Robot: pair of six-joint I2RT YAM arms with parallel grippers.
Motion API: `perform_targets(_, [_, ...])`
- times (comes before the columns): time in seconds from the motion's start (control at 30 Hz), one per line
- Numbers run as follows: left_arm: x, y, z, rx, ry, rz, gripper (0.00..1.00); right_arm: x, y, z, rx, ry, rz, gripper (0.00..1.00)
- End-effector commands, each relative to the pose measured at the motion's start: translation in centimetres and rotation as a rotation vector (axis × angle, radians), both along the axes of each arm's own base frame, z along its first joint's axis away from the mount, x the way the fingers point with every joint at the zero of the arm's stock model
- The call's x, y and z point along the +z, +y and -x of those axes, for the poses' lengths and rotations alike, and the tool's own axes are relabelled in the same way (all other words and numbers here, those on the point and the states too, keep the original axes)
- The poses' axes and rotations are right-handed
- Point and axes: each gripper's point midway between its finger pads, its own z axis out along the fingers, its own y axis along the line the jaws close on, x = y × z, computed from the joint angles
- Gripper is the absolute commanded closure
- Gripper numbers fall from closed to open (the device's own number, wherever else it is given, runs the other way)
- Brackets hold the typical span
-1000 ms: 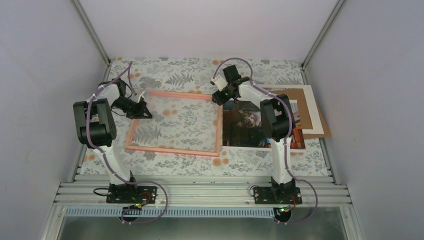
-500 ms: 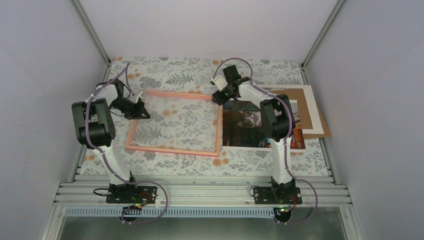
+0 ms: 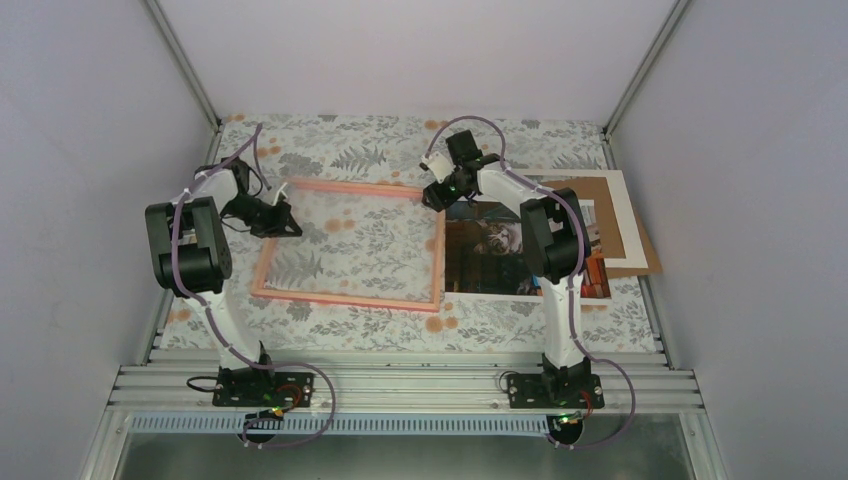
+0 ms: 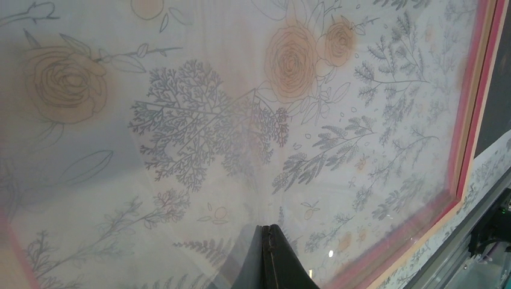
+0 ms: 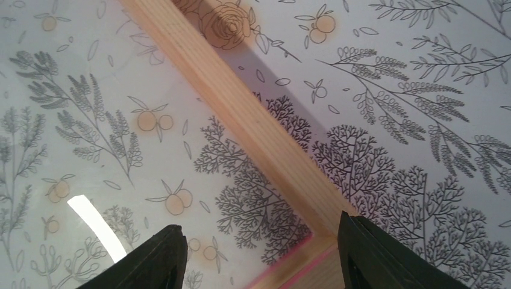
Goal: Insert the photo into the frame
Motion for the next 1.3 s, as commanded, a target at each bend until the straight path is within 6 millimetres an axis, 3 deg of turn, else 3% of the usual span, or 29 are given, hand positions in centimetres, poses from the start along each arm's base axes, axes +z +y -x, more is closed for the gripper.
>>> perform_targets(0.0, [-0.3,-0.5,-0.7,-0.018,-0.042,-0.019,0.97,2.7,0.8,0.8,0.032,-0.017,-0.057,0.37])
perform_targets(0.23, [-0.2,-0.4,-0.9,-0.01,-0.052,-0.052,0.92,3.3,1.0,1.7,0.049,-0.009,-0.079,0.37])
perform_targets(0.37, [0.1,-0.4,-1.0,-0.015,-0.063,-0.08,0.83,4.1,1.3,2.8,0.082,0.005,-0.108,0.37])
perform_targets(0.73, [0.8,-0.5,-0.9,-0.03,-0.11,-0.178,0.56,5.5,3.0,8.3,0.266,0.056,-0.181,0.41])
perform_targets(0.9, [1.3,-0.1,-0.8,-0.038,-0.136,-0.256,0.32,4.7,3.3,10.6,0.309,0.077,-0.165,0.41])
perform_targets(1.0, [1.5,0.2,-0.7,-0.045,-0.152,-0.315,0.03,4.5,3.2,10.8,0.306,0.085,-0.161,0.42])
perform_targets(1.03, [1.6,0.2,-0.7,-0.045,-0.157,-0.327,0.0,4.4,3.2,10.9,0.305,0.086,-0.161,0.42])
perform_targets(1.27, [1.9,1.3,-0.9,-0.036,-0.177,-0.422,0.0,4.6,3.2,11.1,0.306,0.08,-0.161,0.42])
